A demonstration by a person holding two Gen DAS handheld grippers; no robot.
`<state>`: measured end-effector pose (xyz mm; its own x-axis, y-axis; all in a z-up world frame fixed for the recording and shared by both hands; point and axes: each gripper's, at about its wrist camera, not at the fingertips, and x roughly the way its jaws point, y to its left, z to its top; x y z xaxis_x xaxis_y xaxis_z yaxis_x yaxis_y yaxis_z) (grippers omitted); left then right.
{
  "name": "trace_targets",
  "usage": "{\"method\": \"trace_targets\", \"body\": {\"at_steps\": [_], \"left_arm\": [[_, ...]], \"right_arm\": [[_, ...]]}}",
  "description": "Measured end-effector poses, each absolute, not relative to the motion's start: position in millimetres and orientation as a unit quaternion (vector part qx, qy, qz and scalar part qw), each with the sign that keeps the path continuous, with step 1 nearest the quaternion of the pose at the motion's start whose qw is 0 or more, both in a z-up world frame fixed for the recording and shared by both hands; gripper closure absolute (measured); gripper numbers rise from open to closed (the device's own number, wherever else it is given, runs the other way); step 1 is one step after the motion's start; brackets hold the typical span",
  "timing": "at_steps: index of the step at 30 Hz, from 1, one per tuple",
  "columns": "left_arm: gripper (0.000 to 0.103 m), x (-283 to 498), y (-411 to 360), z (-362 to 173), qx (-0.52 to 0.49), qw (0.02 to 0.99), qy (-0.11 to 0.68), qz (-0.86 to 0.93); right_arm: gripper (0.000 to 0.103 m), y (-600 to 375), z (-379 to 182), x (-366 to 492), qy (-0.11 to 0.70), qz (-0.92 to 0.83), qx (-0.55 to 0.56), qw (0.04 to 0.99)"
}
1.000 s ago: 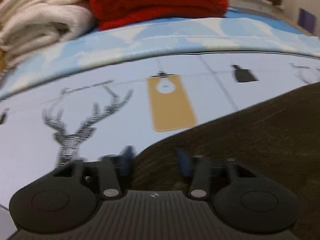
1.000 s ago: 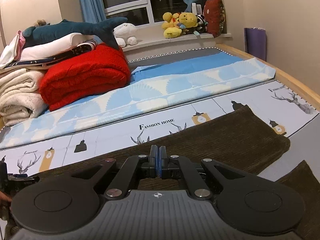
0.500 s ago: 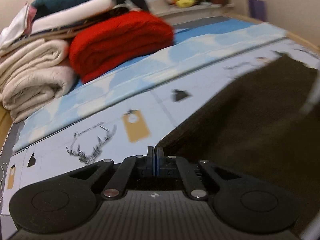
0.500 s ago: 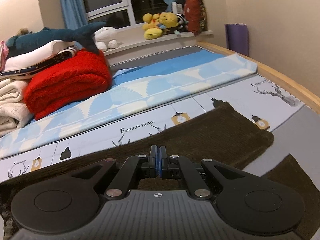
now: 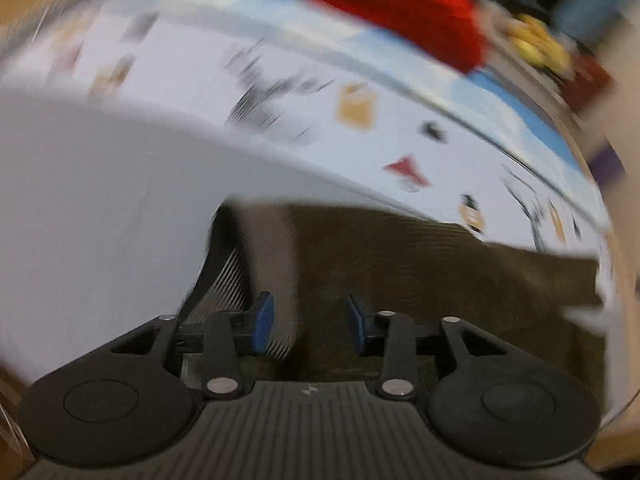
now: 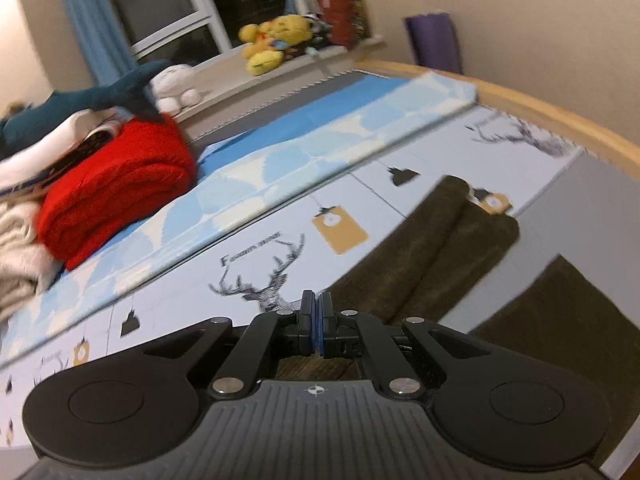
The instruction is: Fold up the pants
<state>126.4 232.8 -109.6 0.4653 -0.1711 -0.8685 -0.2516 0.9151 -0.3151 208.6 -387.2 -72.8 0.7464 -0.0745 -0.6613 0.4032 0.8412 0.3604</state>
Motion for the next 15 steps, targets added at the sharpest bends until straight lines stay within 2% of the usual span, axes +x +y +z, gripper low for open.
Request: {"method": "trace_targets", "body": {"at_steps": [2,4,6,12,14,15], "left_arm": [[0.059,137,247,-125,-0.25,0.803,0.539,0.046],[0.049,148,252,-139,-0.259,0.793,0.549,0.056],[0.044,154,248,-149,-0.24,0.79,0.56,0.069],[0.043,170,234,-161,-0.181,0.799,0.571,0.06],[0.046,173,227,-159,-0.15,0.81,0.564,0.052],[0.066,175,223,-160,-0.132,0.811,0.569,0.045]], "right_arm": [[0.102,-400,-80,209,0.331,-0.142,0.262,0.895],[0.102,-417,-89,210,0.33,-0.147,0.286,0.887],[0.102,-438,-101,211,0.329,-0.149,0.316,0.877],[0.096,-502,-145,214,0.304,-0.187,0.403,0.843],[0.095,-514,-160,222,0.3,-0.192,0.415,0.837],[0.095,-520,-168,227,0.297,-0.189,0.42,0.837]]}}
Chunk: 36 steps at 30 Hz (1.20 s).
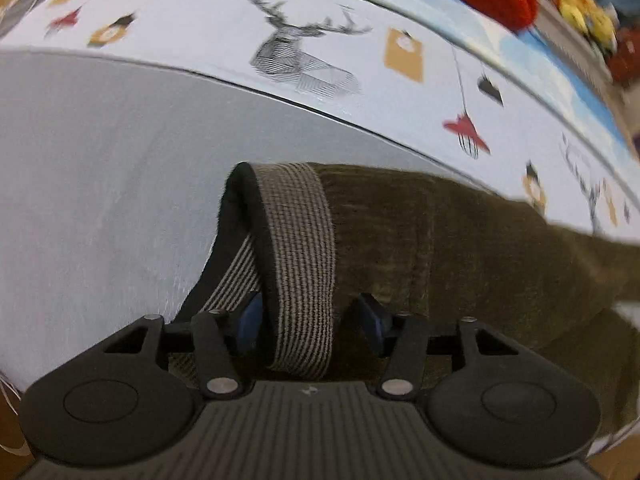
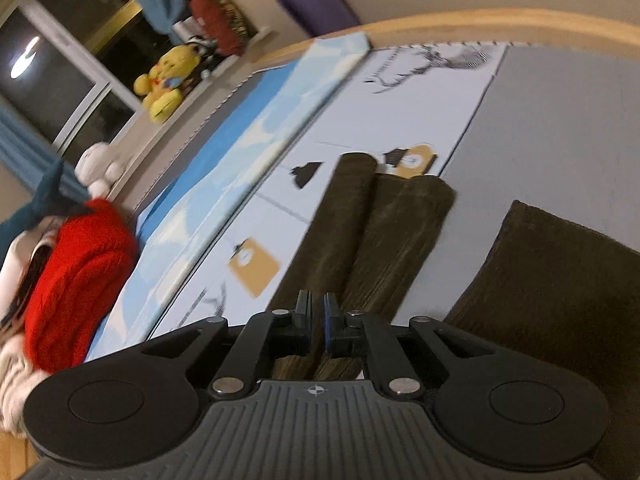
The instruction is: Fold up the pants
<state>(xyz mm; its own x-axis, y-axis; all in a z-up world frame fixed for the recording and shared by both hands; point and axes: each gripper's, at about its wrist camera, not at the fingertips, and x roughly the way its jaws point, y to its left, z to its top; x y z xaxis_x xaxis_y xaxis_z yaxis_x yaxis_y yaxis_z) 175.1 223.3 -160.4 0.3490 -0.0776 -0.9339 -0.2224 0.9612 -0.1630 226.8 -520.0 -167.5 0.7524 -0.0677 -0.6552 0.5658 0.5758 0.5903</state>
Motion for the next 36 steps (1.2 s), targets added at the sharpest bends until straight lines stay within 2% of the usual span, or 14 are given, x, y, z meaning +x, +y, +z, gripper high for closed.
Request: {"method": "trace_targets", "body": {"at_steps": [1,3,5,13,15,16,17,18,24,29,33,36], "left_arm": [[0.074,174,220,-161,-0.115,0.812,0.571,0.041],[0.081,175,214,-160,-0.088,0.818,0.567,0.035],[0.084,174,211,-155,-0.078,0.827,0.556,0.033],[0.084,175,214,-134,-0.095,0.843,0.526,0.053],[0.085,178,213,-133,-0.094,0.842,0.528,0.055],[0.085,179,213,-132,-0.093,0.842,0.529,0.055],[0.085,179,212,-131,-0.091,0.842,0.529,0.054],[0.085,179,213,-130,-0.09,0.842,0.529,0.053],[0.088,180,227,-110,-0.104,0.86,0.497,0.054],[0.09,173,250,-94,-0.113,0.876,0.465,0.058],[0.09,165,268,-101,-0.107,0.871,0.475,0.065],[0.089,164,263,-121,-0.061,0.848,0.522,0.063]], "right_arm": [[0.093,-524,-174,232,0.295,-0.183,0.423,0.837],[0.085,-532,-190,246,0.295,-0.168,0.434,0.834],[0.067,-535,-208,262,0.303,-0.153,0.444,0.829],[0.065,-531,-258,319,0.349,-0.153,0.439,0.814],[0.065,-529,-259,327,0.347,-0.155,0.429,0.819],[0.076,-528,-259,330,0.347,-0.158,0.423,0.822],[0.098,-527,-257,331,0.345,-0.162,0.416,0.826],[0.1,-528,-253,330,0.339,-0.166,0.413,0.829],[0.1,-521,-170,293,0.259,-0.153,0.406,0.863],[0.1,-510,-94,192,0.237,-0.176,0.385,0.874],[0.1,-503,-108,99,0.284,-0.215,0.383,0.852],[0.098,-514,-166,66,0.399,-0.231,0.4,0.792]]}}
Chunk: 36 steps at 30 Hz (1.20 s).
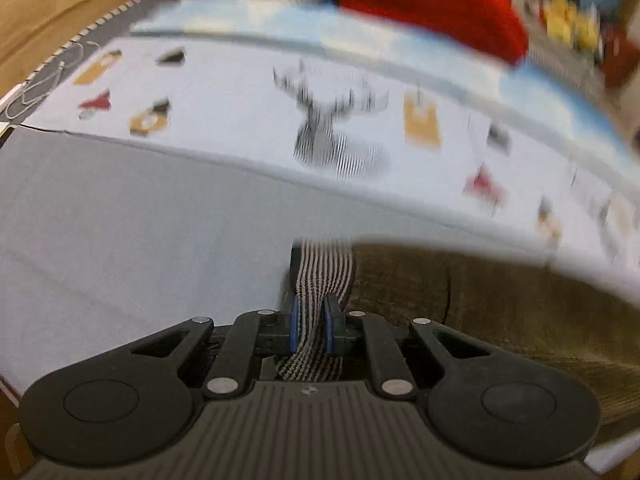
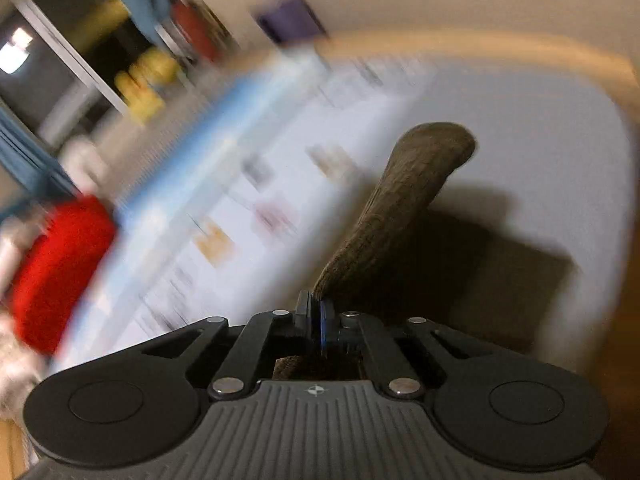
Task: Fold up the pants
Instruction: 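Lift the leg hems with the right tool toward the waistband held by the left tool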
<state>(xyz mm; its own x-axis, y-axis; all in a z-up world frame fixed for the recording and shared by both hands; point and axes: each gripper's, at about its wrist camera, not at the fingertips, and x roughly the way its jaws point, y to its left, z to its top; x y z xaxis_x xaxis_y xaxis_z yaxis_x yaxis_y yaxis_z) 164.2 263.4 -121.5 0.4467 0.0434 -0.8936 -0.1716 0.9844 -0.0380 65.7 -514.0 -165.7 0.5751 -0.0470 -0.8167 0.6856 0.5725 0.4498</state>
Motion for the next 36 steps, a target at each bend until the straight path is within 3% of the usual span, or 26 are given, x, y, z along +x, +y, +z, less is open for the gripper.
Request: {"method": "trace_targets", "body": {"at_steps": [3,6,7,9,10,13,18,19,20,21,22,24,28,32,36], "left_arm": [[0.086,162,256,-137,-0.023,0.827,0.559,0.058],[0.078,161,261,-131,-0.047,0.83,0.551,0.066],[0.071,159,263,-129,-0.062,0.832,0.547,0.065],[0.06,159,263,-129,-0.073,0.833,0.545,0.063],[0.054,160,262,-130,-0.073,0.832,0.547,0.064],[0.053,165,259,-136,-0.066,0.826,0.556,0.064],[0.055,171,262,-148,-0.076,0.818,0.566,0.071],[0.067,172,262,-150,-0.079,0.817,0.567,0.069],[0.071,172,261,-151,-0.078,0.816,0.569,0.064],[0.083,171,258,-149,-0.065,0.819,0.567,0.065],[0.088,171,257,-147,-0.061,0.821,0.565,0.063],[0.091,166,261,-132,-0.087,0.83,0.547,0.065],[0.092,149,262,-105,-0.104,0.854,0.508,0.046],[0.091,149,261,-134,-0.057,0.816,0.573,0.05],[0.081,147,259,-139,-0.034,0.81,0.584,0.043]], "right_arm": [[0.094,-541,-211,42,0.44,-0.247,0.448,0.738],[0.094,-578,-212,23,0.388,-0.275,0.461,0.749],[0.093,-589,-212,19,0.371,-0.278,0.471,0.751],[0.088,-607,-215,17,0.347,-0.281,0.493,0.747],[0.079,-613,-219,18,0.345,-0.281,0.5,0.743],[0.071,-622,-231,27,0.357,-0.286,0.505,0.732],[0.071,-621,-238,43,0.359,-0.314,0.484,0.733],[0.079,-621,-238,46,0.361,-0.314,0.477,0.737],[0.097,-619,-239,49,0.364,-0.309,0.47,0.743],[0.097,-618,-236,49,0.366,-0.301,0.461,0.75],[0.098,-615,-228,49,0.362,-0.298,0.447,0.762],[0.098,-613,-202,47,0.326,-0.29,0.435,0.787],[0.099,-613,-156,26,0.247,-0.281,0.414,0.83],[0.099,-627,-207,29,0.385,-0.349,0.396,0.757],[0.097,-629,-221,27,0.405,-0.357,0.402,0.74]]}}
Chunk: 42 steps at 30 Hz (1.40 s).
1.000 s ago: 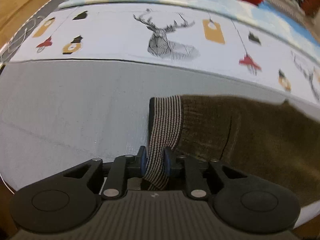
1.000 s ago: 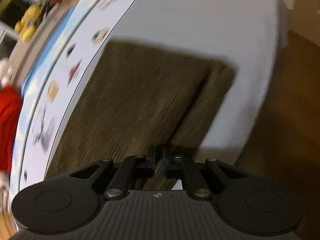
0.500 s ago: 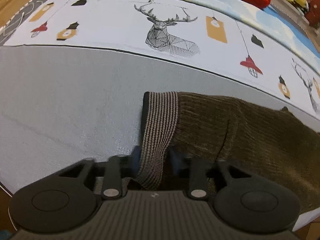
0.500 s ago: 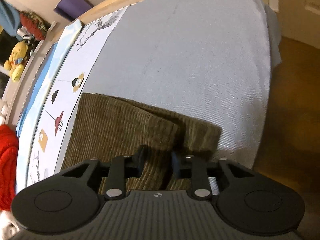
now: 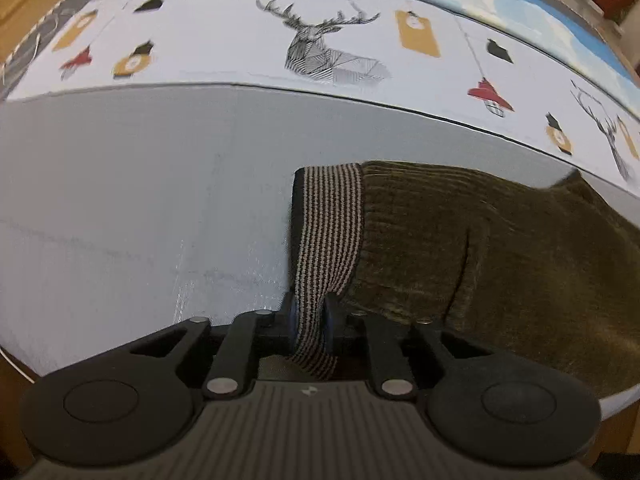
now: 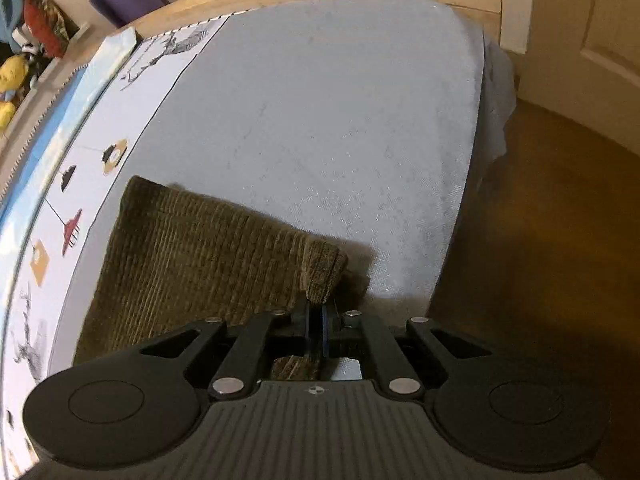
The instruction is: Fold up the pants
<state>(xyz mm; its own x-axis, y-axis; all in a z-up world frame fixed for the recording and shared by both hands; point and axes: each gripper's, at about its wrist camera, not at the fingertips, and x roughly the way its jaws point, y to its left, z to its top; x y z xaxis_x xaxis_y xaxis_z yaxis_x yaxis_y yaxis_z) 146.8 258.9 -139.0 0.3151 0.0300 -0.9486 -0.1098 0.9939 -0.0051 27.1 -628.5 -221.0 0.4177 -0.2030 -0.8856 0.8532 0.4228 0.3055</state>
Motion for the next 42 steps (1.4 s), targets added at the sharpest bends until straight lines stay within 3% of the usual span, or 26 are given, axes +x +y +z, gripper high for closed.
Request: {"method": "trace_targets", "body": {"at_steps": [1,8,11,13,15,19,22,26,33,36,39,42], "left_arm": [[0.076,146,259,-135,-0.03,0.814,0.579,0.048],[0.076,138,242,-94,-0.021,0.875,0.484,0.01],[0.076,142,227,-105,0.005,0.867,0.497,-0.038],[0.077,148,223,-133,0.02,0.835,0.549,-0.029],[0.088,151,227,-162,0.041,0.795,0.605,0.006],[0.089,153,229,-139,0.008,0.817,0.576,0.016],[0.087,154,222,-125,0.006,0.845,0.534,0.002],[0.091,161,224,-162,0.032,0.796,0.604,0.032],[0.089,160,200,-118,0.023,0.864,0.503,-0.009],[0.087,168,197,-138,0.018,0.836,0.549,-0.018],[0.087,174,207,-164,0.023,0.796,0.604,0.015],[0.088,175,208,-162,0.02,0.797,0.604,0.012]], "right_arm": [[0.096,-625,-215,28,0.405,-0.358,0.39,0.745],[0.091,-605,-190,25,0.387,-0.393,0.35,0.757],[0.089,-606,-191,22,0.4,-0.417,0.337,0.744],[0.089,-606,-194,25,0.418,-0.466,0.304,0.718],[0.088,-606,-190,24,0.414,-0.499,0.289,0.705],[0.088,-597,-173,31,0.362,-0.487,0.294,0.738],[0.083,-573,-159,53,0.356,-0.438,0.239,0.79],[0.081,-528,-150,93,0.364,-0.325,0.197,0.85],[0.082,-424,-118,151,0.338,-0.134,0.094,0.927],[0.094,-380,-109,171,0.326,-0.067,0.071,0.94],[0.095,-337,-100,190,0.326,-0.007,0.066,0.943],[0.094,-298,-100,215,0.343,0.075,0.09,0.932]]}}
